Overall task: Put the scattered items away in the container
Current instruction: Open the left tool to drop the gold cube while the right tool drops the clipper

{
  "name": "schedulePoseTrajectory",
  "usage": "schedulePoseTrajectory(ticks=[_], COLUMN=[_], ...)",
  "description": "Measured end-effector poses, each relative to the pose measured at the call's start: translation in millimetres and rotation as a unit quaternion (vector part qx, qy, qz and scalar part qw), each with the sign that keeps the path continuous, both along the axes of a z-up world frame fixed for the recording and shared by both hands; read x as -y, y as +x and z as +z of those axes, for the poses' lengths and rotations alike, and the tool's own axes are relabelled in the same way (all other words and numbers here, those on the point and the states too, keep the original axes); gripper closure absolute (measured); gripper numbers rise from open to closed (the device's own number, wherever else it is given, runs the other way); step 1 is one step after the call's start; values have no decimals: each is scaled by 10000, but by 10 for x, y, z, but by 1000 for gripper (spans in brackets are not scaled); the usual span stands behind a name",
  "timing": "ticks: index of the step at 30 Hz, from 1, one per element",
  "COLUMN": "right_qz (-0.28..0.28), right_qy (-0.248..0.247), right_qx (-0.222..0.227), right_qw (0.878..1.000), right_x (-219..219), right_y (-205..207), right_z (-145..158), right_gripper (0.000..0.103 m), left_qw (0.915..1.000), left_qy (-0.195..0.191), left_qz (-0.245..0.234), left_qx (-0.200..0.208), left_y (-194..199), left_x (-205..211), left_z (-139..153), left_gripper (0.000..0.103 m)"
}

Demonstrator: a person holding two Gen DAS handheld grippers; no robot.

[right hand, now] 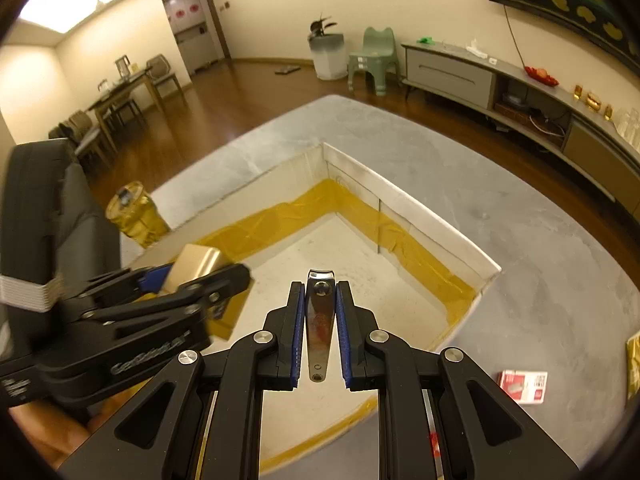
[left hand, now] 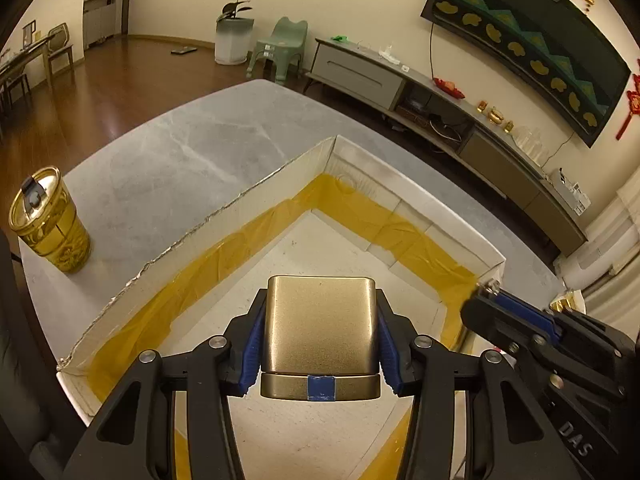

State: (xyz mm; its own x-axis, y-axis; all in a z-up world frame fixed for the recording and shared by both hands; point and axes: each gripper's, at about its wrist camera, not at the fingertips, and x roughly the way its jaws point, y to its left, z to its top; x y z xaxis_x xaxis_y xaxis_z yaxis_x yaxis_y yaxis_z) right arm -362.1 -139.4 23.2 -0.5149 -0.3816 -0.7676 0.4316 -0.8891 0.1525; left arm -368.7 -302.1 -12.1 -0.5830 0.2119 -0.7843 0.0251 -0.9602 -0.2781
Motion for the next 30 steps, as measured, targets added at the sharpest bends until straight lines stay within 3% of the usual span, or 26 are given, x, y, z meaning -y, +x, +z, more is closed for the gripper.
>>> schedulePoseTrajectory(ticks=[11,14,30], right_qz=[-74,-166,-366], right_qy=[492,517,615], right_qx=[225,195,226], right_qw=[9985,9983,9972], right_x=[98,89,-14], right_y=[-396,-457,-271], right_z=[-274,-294,-278], right_gripper=[85,85,82], left_qw=[9989,9989,9992], left_qy=[416,423,390], left_qz=[34,77,-117], left_qx=[199,189,-56], left_y=[-74,-69,80], left_x=[96,105,31], left_z=[-69,-60,80], left_gripper=[53,42,40])
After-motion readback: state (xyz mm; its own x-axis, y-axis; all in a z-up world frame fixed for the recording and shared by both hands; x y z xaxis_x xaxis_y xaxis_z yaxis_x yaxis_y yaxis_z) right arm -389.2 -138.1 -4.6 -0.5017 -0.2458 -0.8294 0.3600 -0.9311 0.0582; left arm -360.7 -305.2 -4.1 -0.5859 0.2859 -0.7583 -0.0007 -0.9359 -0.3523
